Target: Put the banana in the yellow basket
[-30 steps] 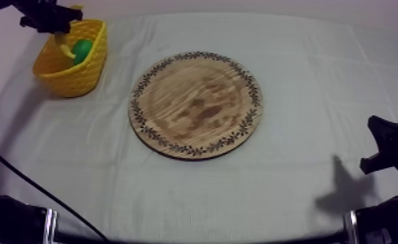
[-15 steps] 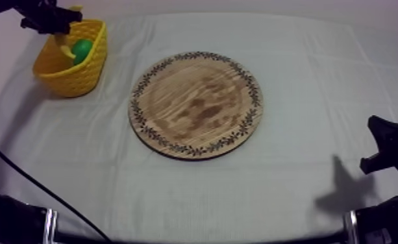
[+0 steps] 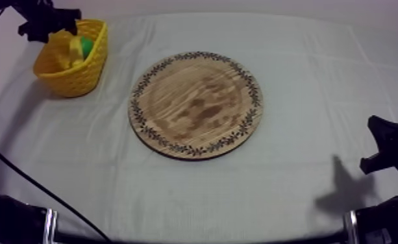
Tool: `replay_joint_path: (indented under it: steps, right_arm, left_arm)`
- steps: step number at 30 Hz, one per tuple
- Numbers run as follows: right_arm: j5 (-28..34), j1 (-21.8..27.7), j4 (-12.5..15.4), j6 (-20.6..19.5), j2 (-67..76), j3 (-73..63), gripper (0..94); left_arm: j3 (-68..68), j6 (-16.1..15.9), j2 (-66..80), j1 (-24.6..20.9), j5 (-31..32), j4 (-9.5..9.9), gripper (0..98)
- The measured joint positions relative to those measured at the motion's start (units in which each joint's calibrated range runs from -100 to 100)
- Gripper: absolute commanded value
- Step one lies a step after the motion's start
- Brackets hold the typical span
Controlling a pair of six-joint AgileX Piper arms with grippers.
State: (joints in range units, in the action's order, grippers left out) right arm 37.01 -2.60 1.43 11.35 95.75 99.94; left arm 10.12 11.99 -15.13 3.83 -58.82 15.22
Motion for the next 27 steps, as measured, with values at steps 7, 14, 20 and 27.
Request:
replay_joint_path:
  steps: [7,14,20,27]
  right_arm:
    - [0.0,0.0,0.0,0.0,0.0,0.0,0.3]
    - [0.0,0.0,0.0,0.0,0.0,0.0,0.3]
    - [0.0,0.0,0.0,0.0,0.0,0.0,0.3]
    - [0.0,0.0,0.0,0.0,0.0,0.0,0.3]
  left_arm:
    - [0.6,1.6,1.5,0.6,0.5,-0.2,90.0]
    - [3.4,4.3,6.8,0.0,4.8,0.17,83.1]
    - [11.0,3.7,15.8,-1.4,9.6,0.08,62.8]
    - [25.1,3.2,30.5,-2.5,15.9,0.43,37.7]
